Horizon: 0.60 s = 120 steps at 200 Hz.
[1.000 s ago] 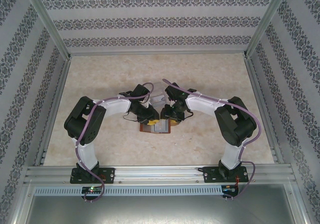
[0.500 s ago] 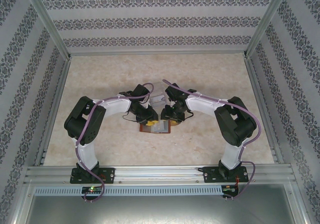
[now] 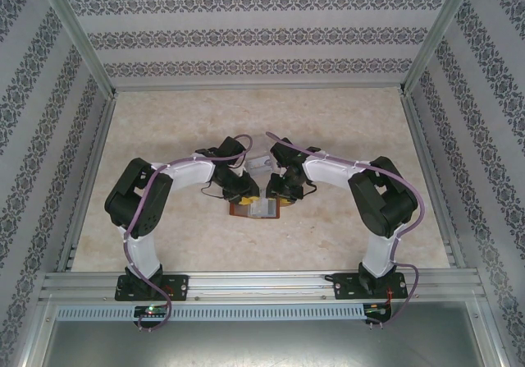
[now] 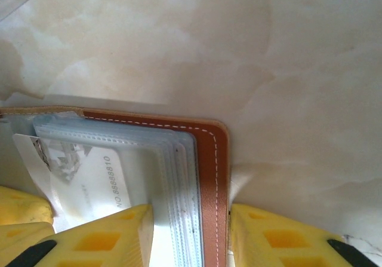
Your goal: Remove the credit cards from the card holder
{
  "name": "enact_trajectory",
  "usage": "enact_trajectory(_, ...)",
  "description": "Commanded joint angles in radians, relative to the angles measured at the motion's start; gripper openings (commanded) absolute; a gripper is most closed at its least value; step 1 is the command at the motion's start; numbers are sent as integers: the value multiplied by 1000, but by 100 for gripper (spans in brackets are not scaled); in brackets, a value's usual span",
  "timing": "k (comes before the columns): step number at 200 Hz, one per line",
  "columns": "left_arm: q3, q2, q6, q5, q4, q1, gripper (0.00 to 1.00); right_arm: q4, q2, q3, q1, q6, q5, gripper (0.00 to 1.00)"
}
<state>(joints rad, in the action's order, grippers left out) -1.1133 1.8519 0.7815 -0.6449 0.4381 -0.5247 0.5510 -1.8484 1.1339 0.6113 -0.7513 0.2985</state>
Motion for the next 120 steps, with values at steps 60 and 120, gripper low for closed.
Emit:
enact_trajectory(60, 53, -63, 45, -31, -92, 23, 27, 25, -17, -8, 4, 19, -20, 37)
enact_trajectory(120, 62, -39, 27, -18, -78, 31, 27, 35, -17, -2, 2, 23, -18, 37)
